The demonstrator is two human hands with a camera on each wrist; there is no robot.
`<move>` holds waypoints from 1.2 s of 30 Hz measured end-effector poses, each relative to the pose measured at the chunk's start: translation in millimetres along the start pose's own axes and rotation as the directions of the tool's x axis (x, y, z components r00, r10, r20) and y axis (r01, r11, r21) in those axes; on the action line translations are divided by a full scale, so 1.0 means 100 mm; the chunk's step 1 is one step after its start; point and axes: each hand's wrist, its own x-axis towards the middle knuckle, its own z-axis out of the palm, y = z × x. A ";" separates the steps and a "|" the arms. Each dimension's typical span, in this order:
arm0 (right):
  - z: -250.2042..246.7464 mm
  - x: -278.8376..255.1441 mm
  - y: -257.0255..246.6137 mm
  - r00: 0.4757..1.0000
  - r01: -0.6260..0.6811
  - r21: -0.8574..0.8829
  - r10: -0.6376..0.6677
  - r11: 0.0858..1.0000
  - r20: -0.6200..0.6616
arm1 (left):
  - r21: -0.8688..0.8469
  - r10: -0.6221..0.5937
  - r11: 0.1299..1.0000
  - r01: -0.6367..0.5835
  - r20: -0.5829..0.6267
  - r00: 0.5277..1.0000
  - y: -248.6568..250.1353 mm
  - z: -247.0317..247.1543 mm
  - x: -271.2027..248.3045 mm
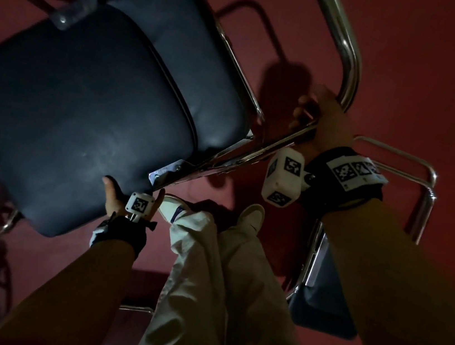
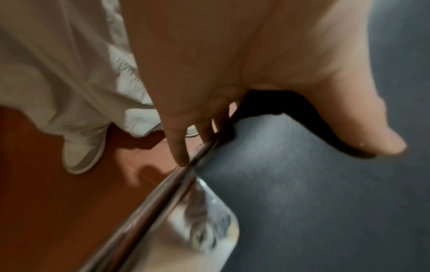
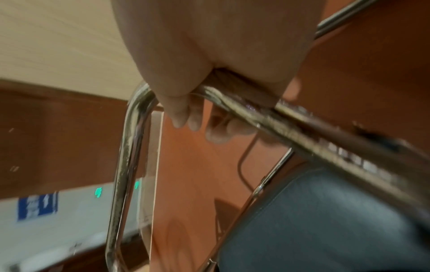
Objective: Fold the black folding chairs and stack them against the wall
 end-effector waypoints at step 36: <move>-0.54 -0.34 -0.70 0.986 0.038 0.158 -0.063 0.987 0.154 | 0.299 0.397 0.853 -0.428 0.160 0.904 0.35 0.64 -1.56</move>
